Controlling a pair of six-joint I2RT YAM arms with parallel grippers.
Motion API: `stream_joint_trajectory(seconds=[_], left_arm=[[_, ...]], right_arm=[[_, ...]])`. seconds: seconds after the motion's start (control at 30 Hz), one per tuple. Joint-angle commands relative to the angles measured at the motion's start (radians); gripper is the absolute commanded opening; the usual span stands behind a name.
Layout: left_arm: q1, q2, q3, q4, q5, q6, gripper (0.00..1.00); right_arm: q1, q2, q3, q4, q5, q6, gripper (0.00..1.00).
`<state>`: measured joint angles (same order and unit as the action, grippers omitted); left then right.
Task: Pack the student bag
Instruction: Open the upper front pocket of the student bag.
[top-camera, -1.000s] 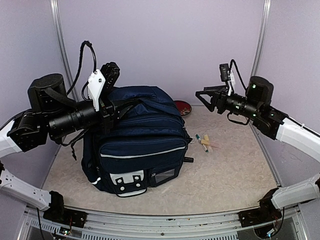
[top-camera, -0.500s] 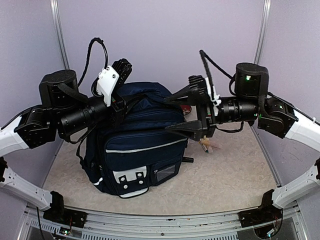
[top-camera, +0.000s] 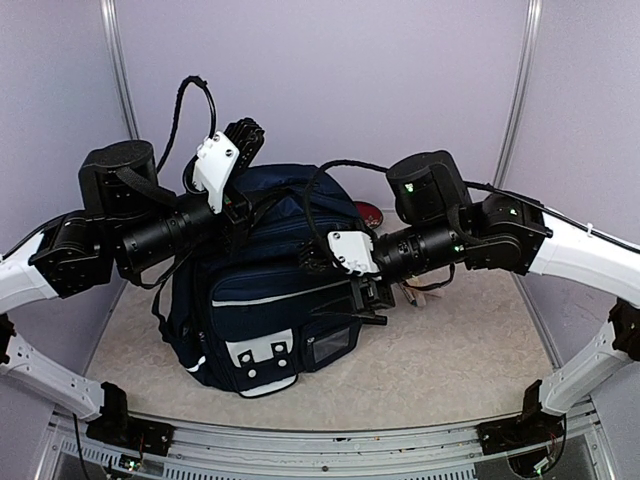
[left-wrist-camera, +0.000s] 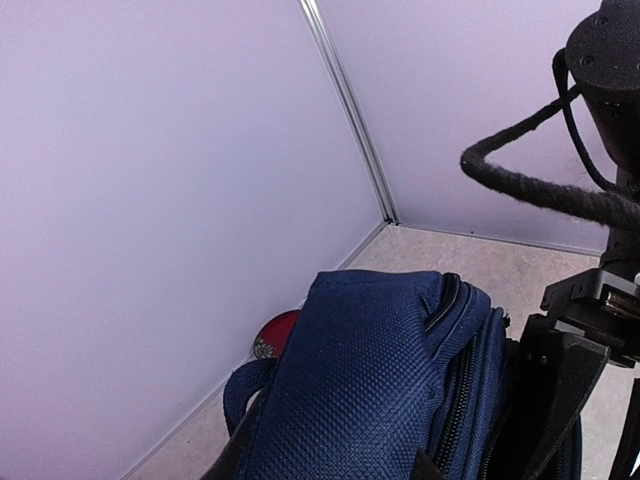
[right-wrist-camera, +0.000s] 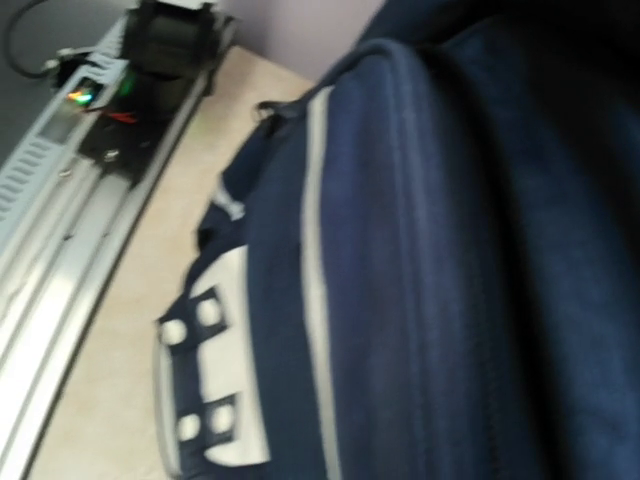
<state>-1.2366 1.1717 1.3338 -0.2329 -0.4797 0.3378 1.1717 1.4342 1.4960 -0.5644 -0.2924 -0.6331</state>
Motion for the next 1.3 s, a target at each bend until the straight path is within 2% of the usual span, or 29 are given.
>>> stream_joint_trajectory(seconds=[0.0,0.07,0.13,0.17,0.3,0.33,0.53,0.63,0.73,0.87,1.03,1.13,1.27], left_arm=[[0.013,-0.052,0.062,0.216,-0.070,0.027,0.00],[0.026,-0.061,0.058,0.229,-0.080,0.026,0.00],[0.034,-0.076,0.055,0.251,-0.067,0.039,0.00],[0.035,-0.082,0.065,0.255,-0.051,0.062,0.00],[0.045,-0.084,0.131,0.321,-0.040,0.174,0.00],[0.047,-0.080,0.142,0.345,-0.038,0.210,0.00],[0.043,-0.032,0.183,0.446,0.006,0.359,0.00],[0.038,-0.041,0.135,0.483,0.001,0.365,0.00],[0.039,-0.072,-0.018,0.486,-0.034,0.326,0.00],[0.039,-0.121,-0.212,0.493,-0.037,0.218,0.00],[0.021,-0.169,-0.326,0.493,-0.029,0.090,0.00],[0.006,-0.185,-0.352,0.487,-0.023,0.036,0.00],[-0.017,-0.195,-0.368,0.481,0.033,-0.042,0.00]], right_arm=[[0.015,-0.003,-0.010,-0.136,-0.052,0.030,0.65],[0.024,0.005,-0.024,-0.139,0.004,0.054,0.56],[0.028,-0.005,-0.059,-0.072,0.133,0.068,0.39],[0.028,-0.020,-0.081,0.007,0.225,0.062,0.29],[0.022,-0.108,-0.194,0.294,0.352,-0.104,0.02],[0.013,-0.114,-0.208,0.351,0.366,-0.143,0.00],[-0.029,-0.042,-0.167,0.483,0.428,-0.280,0.00],[-0.029,-0.054,-0.237,0.500,0.387,-0.320,0.00],[-0.029,-0.075,-0.359,0.509,0.324,-0.296,0.00],[-0.026,-0.076,-0.512,0.584,0.237,-0.178,0.00],[-0.002,-0.085,-0.587,0.564,0.200,-0.053,0.00],[-0.001,-0.132,-0.547,0.487,0.096,0.043,0.27],[-0.001,-0.226,-0.447,0.402,-0.083,0.172,0.51]])
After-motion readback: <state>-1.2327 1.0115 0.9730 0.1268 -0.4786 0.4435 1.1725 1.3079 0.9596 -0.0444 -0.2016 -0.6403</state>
